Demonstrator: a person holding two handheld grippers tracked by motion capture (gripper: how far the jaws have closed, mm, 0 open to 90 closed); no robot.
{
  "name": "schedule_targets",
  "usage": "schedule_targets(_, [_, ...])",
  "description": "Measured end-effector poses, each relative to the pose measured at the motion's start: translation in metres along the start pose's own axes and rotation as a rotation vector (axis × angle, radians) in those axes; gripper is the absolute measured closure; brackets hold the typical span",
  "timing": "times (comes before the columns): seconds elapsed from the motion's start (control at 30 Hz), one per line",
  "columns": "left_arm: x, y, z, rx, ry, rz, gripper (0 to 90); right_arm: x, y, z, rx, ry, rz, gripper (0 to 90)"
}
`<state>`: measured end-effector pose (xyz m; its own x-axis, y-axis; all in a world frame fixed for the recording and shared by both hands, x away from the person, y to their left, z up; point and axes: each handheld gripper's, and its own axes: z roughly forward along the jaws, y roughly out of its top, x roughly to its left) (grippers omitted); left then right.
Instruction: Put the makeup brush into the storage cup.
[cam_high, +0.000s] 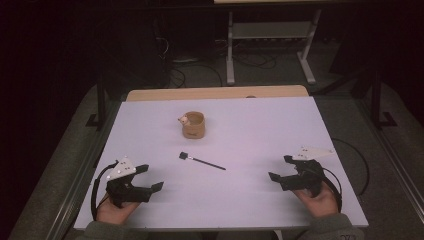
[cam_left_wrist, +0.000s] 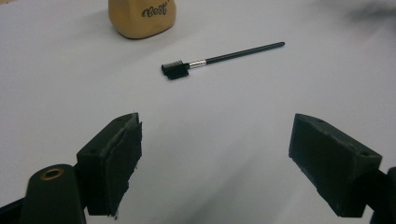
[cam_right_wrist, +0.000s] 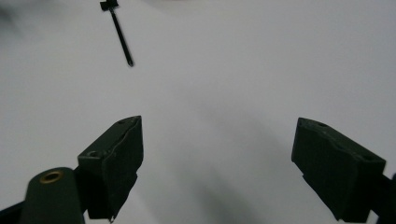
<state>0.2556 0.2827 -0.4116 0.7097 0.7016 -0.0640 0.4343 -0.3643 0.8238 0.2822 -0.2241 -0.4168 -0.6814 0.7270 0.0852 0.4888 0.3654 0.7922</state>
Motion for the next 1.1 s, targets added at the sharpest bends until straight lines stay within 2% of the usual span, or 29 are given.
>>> schedule_targets(0.23, [-0.001, 0.000, -0.001, 0.002, 0.004, 0.013, 17.0, -0.001, 0.003, 0.004, 0.009, 0.015, 0.005, 16.0])
schedule_targets(0.3, [-0.001, 0.000, 0.000, 0.003, 0.006, 0.018, 17.0, -0.002, 0.003, 0.006, 0.013, 0.015, -0.006, 16.1])
schedule_targets(0.57, [0.000, 0.000, 0.002, 0.002, 0.007, 0.016, 16.9, 0.002, 0.006, 0.008, 0.033, 0.017, -0.008, 16.5])
schedule_targets(0.73, [0.001, 0.000, 0.002, 0.004, 0.006, 0.009, 16.9, 0.006, 0.011, 0.011, 0.046, 0.017, -0.033, 16.5])
schedule_targets(1.0, [0.001, 0.001, 0.005, 0.003, 0.003, 0.022, 17.0, 0.011, 0.025, 0.022, 0.064, 0.027, -0.064, 16.5])
schedule_targets(1.1, [0.001, 0.001, 0.005, 0.004, 0.003, 0.024, 16.9, 0.009, 0.030, 0.024, 0.056, 0.042, -0.048, 16.4])
